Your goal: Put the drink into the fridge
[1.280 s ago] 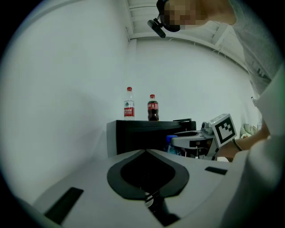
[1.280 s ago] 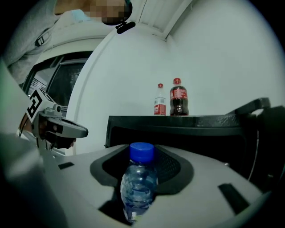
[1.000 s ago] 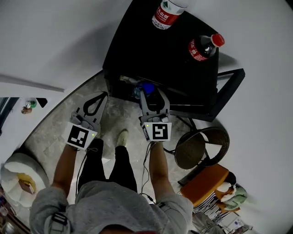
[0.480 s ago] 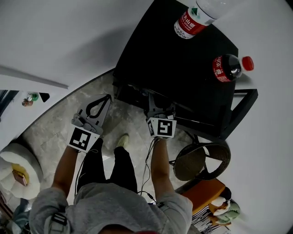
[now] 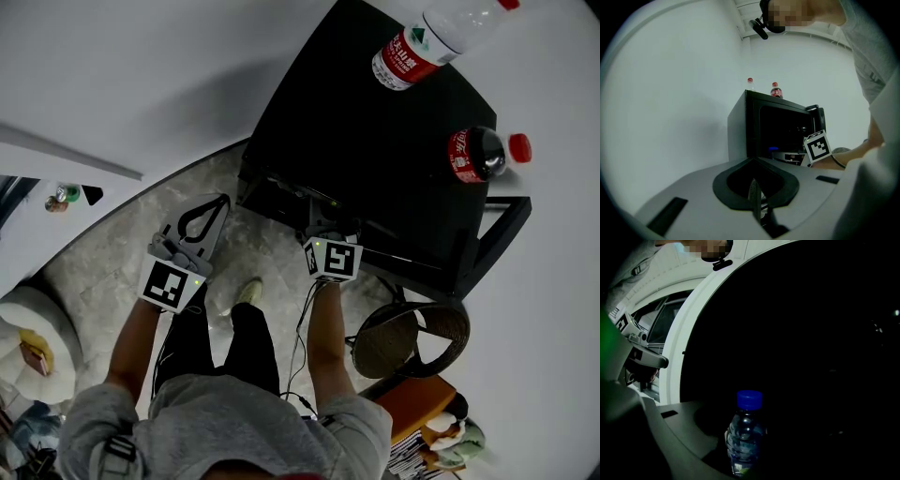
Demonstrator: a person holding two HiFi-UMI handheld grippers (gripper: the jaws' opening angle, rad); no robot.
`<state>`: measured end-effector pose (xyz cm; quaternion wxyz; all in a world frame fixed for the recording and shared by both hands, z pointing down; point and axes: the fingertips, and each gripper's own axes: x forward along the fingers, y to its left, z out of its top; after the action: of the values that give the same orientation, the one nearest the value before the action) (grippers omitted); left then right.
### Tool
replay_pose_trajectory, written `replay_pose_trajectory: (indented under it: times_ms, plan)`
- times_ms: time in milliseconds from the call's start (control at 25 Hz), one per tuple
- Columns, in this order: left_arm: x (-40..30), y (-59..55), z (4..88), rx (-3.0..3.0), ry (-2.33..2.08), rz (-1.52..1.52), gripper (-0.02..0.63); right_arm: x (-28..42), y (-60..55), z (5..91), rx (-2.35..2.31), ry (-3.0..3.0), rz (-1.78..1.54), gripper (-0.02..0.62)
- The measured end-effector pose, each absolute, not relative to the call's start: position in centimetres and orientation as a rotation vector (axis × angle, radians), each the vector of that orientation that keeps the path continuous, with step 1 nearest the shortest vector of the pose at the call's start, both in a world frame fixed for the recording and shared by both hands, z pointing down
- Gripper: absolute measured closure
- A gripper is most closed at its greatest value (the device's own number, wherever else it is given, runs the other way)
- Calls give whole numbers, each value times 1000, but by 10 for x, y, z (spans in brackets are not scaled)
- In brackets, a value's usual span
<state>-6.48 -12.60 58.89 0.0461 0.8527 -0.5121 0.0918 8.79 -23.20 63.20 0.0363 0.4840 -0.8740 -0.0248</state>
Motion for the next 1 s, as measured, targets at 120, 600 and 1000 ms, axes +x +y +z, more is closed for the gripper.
replay_pose_trajectory:
  times_ms: [120,600,1000]
  plan:
    - [-63,-123,588,2609,-1555,272,601,91,-233,631,1511,-2681,-39,410]
    - [-57,-113,563,2659,-1521,241,601,94,-205,613,1507,-2669,13,393]
    - [-42,-101,513,2734,-1474,199,601,101,-160,557,1537,-2662,10,405]
